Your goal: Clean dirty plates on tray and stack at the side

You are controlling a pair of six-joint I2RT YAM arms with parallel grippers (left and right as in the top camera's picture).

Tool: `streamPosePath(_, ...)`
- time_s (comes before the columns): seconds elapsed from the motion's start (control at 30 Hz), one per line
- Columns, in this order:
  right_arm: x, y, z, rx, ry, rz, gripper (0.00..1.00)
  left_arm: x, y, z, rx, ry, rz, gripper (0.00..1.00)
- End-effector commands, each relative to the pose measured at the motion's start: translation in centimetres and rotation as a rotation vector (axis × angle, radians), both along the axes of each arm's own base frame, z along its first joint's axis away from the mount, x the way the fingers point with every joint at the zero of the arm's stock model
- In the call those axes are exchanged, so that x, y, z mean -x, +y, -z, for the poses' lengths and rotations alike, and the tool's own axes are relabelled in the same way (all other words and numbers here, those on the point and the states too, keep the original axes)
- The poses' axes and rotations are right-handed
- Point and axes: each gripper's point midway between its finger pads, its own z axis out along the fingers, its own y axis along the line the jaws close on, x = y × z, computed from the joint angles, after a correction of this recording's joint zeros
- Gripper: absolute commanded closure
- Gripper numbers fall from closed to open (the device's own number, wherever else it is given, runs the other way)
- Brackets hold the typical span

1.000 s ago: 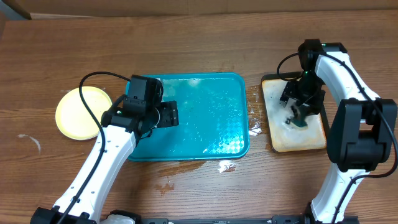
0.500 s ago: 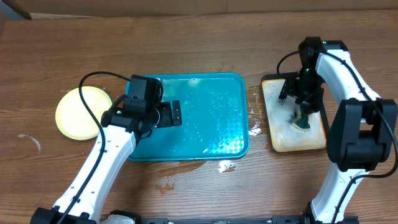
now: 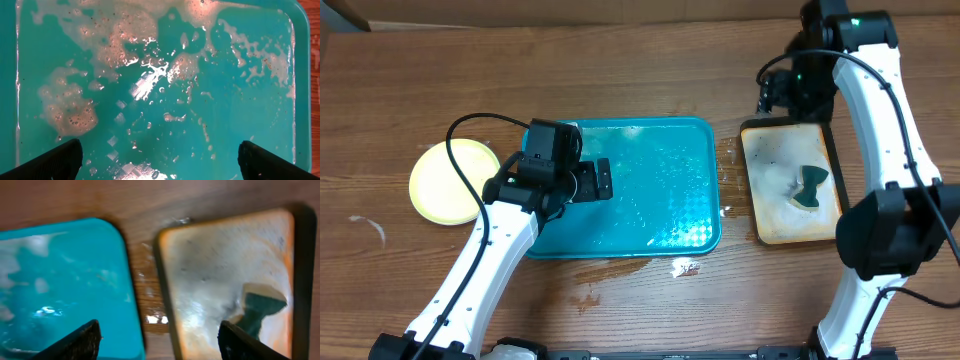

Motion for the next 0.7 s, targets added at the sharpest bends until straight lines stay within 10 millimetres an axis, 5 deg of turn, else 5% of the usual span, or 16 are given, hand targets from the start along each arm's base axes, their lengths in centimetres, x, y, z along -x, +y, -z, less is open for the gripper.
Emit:
streamPosePath(0.0,-0.3,1.2,-5.6,-0.026,-0.162,-0.052,0.21,-0.4,-0.1,-0.6,-0.006,-0.024,0.010,0.00)
streamPosePath(0.27,1.1,1.5,-11.9,-0.033,-0.308,-0.067,0.18,-0.3,-0.1,-0.6,-0.006,-0.021,0.011,0.00)
streamPosePath(0.5,3.4,1.2,-12.4,-0.023,-0.269,-0.087,0.19,-0.3,-0.1,-0.6,-0.006,-0.020,0.011,0.00)
streamPosePath(0.57,3.7,1.2,-12.2,-0.022,-0.253,-0.087,0.00,-0.3,-0.1,-0.6,-0.006,-0.020,0.011,0.00)
streamPosePath(0.67,3.9,1.1,-12.2,-0.021,-0.247,-0.087,0.00,-0.3,-0.1,-0.6,-0.006,-0.020,0.011,0.00)
